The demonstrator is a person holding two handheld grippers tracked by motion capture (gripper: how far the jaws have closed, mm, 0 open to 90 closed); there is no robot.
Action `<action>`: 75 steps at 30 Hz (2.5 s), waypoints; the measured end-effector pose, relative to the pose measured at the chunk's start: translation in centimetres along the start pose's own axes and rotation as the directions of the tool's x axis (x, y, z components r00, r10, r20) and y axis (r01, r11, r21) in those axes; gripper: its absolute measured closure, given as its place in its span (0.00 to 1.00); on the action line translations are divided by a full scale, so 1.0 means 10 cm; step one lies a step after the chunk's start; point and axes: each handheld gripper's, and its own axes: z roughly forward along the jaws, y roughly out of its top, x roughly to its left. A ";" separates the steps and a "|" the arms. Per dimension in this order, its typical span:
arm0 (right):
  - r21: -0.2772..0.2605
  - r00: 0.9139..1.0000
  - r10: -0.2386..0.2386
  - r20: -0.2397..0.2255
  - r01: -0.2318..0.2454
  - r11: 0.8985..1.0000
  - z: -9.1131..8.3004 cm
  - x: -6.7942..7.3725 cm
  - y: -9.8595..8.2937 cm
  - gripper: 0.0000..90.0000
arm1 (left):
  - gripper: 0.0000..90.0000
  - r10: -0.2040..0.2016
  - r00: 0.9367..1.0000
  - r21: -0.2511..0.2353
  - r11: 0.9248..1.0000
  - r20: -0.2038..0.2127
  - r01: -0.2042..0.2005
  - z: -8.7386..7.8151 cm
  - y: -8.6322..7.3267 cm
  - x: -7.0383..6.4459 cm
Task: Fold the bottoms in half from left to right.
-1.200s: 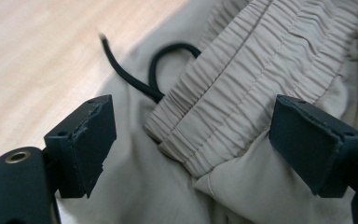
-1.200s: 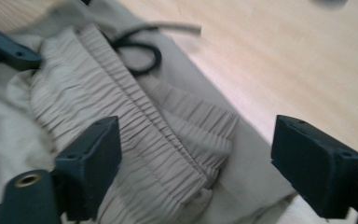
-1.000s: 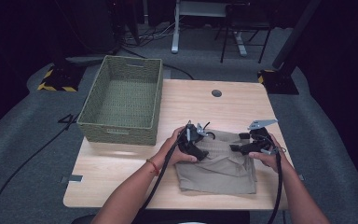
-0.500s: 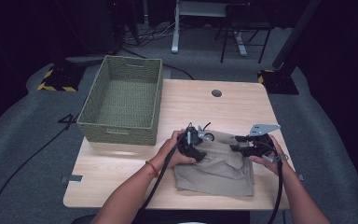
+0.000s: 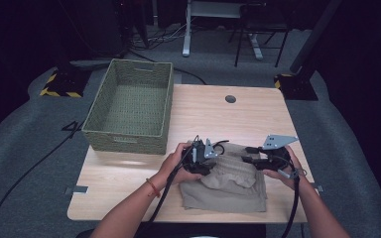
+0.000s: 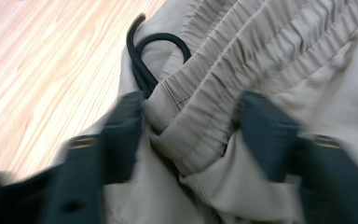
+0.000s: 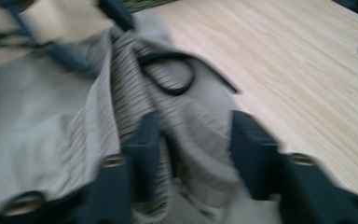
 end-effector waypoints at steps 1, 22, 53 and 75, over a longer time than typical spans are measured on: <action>-0.002 1.000 0.023 0.011 -0.023 1.000 0.01 -0.03 0.01 0.49 | 0.34 -0.022 1.000 -0.006 1.000 0.004 0.022 -0.03 -0.02 0.02; 0.084 0.999 -0.019 0.037 0.016 0.996 0.25 -0.03 -0.04 0.83 | 0.19 -0.031 0.999 0.000 1.000 0.042 0.031 -0.37 -0.49 -0.33; -0.122 0.924 -0.347 -0.163 0.330 0.936 -0.35 1.27 -0.43 0.79 | 0.24 -0.163 0.987 -0.009 0.987 -0.015 0.163 -0.56 -0.91 -0.14; -0.219 0.983 -0.108 -0.151 0.074 0.973 -0.75 1.21 -0.54 0.45 | 0.27 0.017 0.998 -0.027 1.000 0.066 -0.015 -0.33 -0.49 -0.57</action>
